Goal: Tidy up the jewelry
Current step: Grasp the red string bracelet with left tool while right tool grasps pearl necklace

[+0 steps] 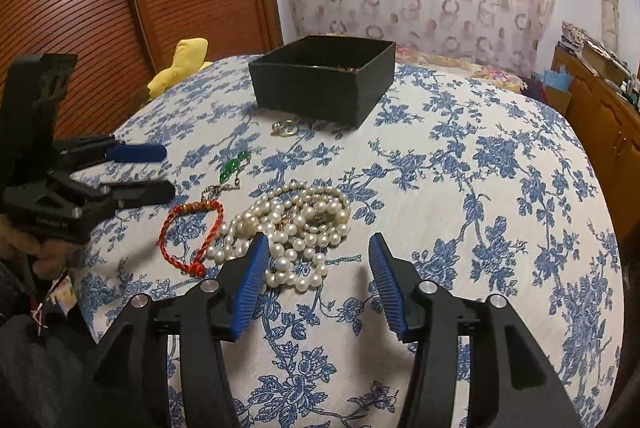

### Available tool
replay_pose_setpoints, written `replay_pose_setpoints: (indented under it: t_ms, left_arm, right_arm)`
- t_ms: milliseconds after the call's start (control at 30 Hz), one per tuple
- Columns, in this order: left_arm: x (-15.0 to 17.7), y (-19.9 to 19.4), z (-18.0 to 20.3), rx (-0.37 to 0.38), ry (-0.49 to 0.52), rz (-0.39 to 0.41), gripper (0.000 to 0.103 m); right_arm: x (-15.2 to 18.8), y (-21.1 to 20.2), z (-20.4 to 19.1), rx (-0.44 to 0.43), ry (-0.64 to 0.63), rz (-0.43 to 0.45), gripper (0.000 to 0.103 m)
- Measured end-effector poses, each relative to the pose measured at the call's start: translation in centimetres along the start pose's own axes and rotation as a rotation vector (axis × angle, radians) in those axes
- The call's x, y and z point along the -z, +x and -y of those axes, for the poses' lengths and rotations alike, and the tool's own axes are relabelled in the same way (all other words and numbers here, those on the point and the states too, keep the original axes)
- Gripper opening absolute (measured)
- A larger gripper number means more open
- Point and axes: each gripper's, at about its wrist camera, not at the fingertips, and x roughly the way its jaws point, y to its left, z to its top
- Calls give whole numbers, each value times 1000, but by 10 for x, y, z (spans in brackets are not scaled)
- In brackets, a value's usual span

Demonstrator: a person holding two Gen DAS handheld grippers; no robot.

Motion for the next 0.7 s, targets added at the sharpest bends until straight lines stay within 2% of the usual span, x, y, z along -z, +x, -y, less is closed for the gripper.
replay_pose_setpoints:
  t_ms: [33, 100, 167, 333, 400, 433, 467, 533, 600, 700]
  left_arm:
    - [2, 1, 3, 7, 5, -6, 63]
    - [5, 6, 8, 14, 15, -26, 46]
    - [7, 10, 12, 28, 17, -44, 36]
    - [7, 13, 18, 29, 29, -47, 35]
    - [6, 14, 20, 21, 40, -51, 21]
    - [7, 15, 22, 3, 56, -51, 18]
    - [6, 16, 23, -5, 69, -51, 8]
    - [7, 15, 26, -6, 84, -48, 7]
    - [9, 13, 26, 26, 79, -49, 6]
    - [11, 6, 25, 10, 69, -25, 6]
  right_arm:
    - [1, 1, -1, 0, -1, -2, 54]
    - [0, 0, -2, 5, -6, 4, 54]
    - [1, 1, -3, 10, -12, 4, 54]
    - [1, -1, -3, 14, -14, 9, 54]
    - [1, -1, -3, 12, -12, 9, 54]
    - [1, -1, -3, 12, -11, 9, 54]
    - [1, -2, -3, 13, -10, 10, 54]
    - [2, -3, -3, 9, -9, 10, 54]
    - [2, -3, -5, 2, -10, 7, 54]
    - [2, -3, -11, -11, -30, 2, 54]
